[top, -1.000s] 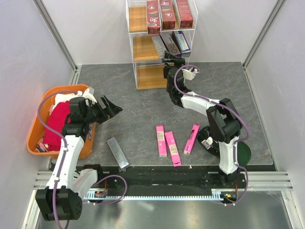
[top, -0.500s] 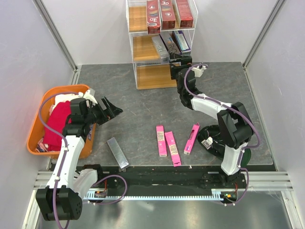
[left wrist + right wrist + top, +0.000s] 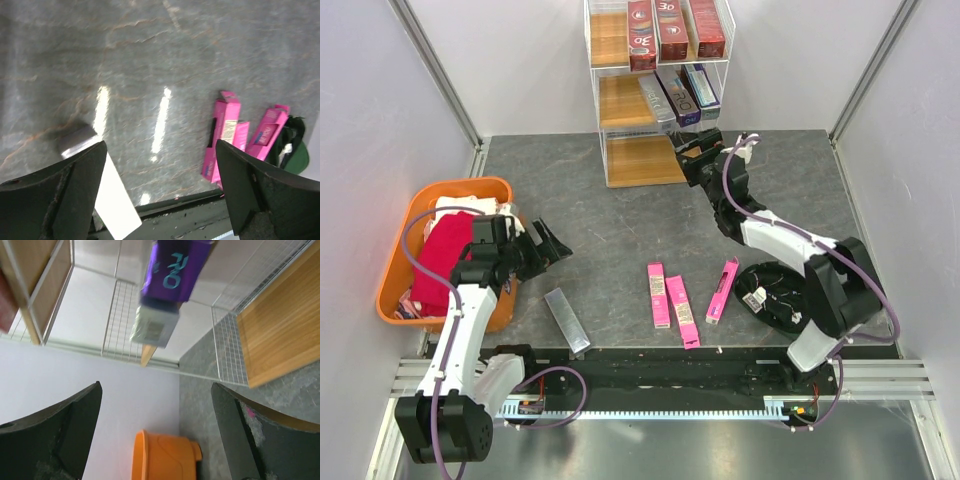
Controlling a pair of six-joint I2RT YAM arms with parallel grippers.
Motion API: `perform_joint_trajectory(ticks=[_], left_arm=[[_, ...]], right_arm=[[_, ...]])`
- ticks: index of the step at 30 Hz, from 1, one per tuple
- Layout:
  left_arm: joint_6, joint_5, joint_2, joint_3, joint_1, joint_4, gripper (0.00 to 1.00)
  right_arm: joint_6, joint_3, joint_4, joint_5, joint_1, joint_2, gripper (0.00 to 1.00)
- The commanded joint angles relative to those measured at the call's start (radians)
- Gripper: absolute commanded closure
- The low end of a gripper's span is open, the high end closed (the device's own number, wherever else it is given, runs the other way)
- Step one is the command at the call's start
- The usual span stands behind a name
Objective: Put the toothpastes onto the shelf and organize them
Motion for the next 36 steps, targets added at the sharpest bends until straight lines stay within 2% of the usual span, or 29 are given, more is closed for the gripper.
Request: perform_joint_trajectory(ticks=[1, 3, 5, 10, 18, 21, 26, 29, 33, 34, 36], left_arm=[[0.053, -0.073, 0.043, 0.039, -0.011, -0.151, 0.0], [0.035, -0.108, 0.061, 0.039, -0.075, -0.174, 0.0], [-0.016, -0.214, 0.087, 0.038, -0.173, -0.188, 0.0], [-0.091, -0.341, 0.184, 0.049, -0.29, -0.237, 0.0], [-0.212, -0.459, 0.137, 0.039, -0.321, -0.281, 0.0], [-0.231, -0.479, 0.182, 0.043, -0.331, -0.298, 0.0], [-0.243, -0.473, 0.35, 0.043, -0.348, -0.291, 0.0], [-0.254, -0.441, 0.365, -0.002, -0.357, -0.219, 0.01], [-0.257, -0.427, 0.379, -0.052, -0.357, -0.14, 0.08], [-0.251, -0.424, 0.377, -0.06, -0.357, -0.128, 0.14], [-0.248, -0.418, 0.379, -0.077, -0.357, -0.097, 0.2]], right_arm=[[-0.166, -0.015, -0.119, -0.114, 0.007, -0.116, 0.02], [-0.193, -0.041, -0.157, -0.134, 0.007, -0.151, 0.02], [-0.214, -0.066, -0.173, -0.147, 0.008, -0.173, 0.02], [-0.25, -0.107, -0.222, -0.208, 0.007, -0.204, 0.02], [-0.276, -0.152, -0.257, -0.323, 0.007, -0.196, 0.02], [-0.277, -0.163, -0.268, -0.355, 0.005, -0.184, 0.02], [-0.283, -0.167, -0.277, -0.392, 0.002, -0.165, 0.02], [-0.286, -0.164, -0.282, -0.404, -0.003, -0.164, 0.02], [-0.293, -0.158, -0.289, -0.412, -0.003, -0.162, 0.02], [-0.293, -0.157, -0.291, -0.415, -0.004, -0.161, 0.02], [-0.294, -0.157, -0.291, -0.417, -0.004, -0.158, 0.02]])
